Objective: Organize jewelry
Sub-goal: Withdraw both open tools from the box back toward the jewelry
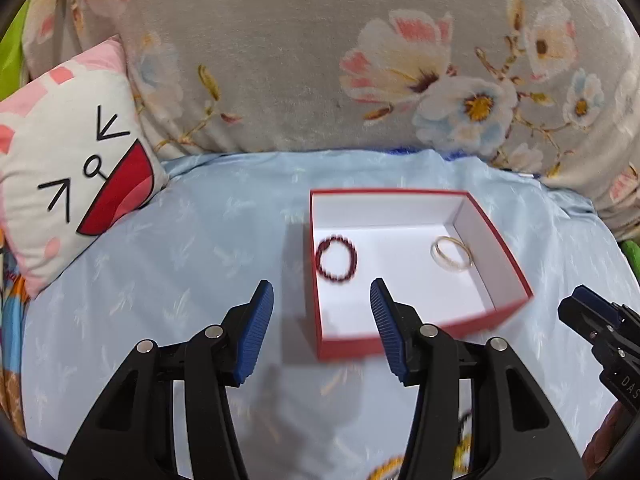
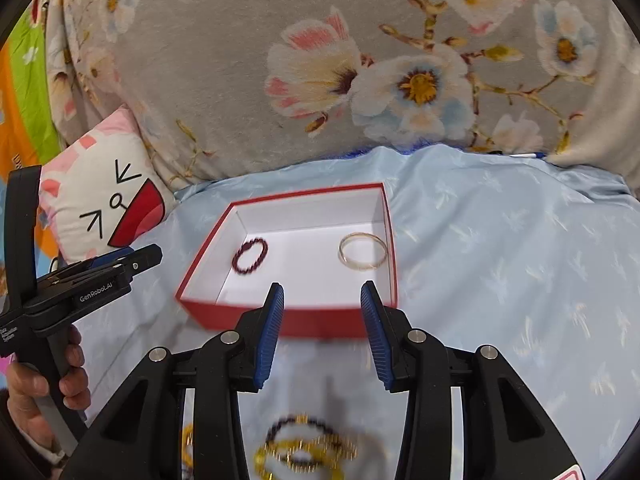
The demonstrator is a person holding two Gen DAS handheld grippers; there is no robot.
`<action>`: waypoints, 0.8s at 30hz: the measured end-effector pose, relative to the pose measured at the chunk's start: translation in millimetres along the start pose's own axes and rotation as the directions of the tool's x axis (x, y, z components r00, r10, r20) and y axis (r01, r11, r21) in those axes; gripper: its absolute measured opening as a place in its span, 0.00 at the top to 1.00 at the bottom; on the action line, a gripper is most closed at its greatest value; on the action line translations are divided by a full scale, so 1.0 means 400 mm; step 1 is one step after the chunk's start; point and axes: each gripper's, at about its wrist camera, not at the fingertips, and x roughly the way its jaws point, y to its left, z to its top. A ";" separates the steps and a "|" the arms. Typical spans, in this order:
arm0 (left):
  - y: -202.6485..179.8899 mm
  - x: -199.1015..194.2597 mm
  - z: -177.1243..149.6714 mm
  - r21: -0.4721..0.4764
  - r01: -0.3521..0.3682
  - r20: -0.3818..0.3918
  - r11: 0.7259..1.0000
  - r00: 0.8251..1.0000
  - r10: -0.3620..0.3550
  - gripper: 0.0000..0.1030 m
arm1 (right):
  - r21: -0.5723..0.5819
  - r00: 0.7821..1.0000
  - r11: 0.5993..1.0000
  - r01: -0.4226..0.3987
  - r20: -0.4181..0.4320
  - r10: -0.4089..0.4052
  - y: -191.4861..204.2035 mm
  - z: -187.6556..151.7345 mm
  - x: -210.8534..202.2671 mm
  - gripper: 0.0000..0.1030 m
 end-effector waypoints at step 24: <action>-0.114 -0.147 -0.439 0.029 0.150 -0.164 0.988 0.976 -0.144 0.36 | 0.096 0.991 0.995 0.025 -0.133 -0.012 -0.034 -0.366 -0.185 0.61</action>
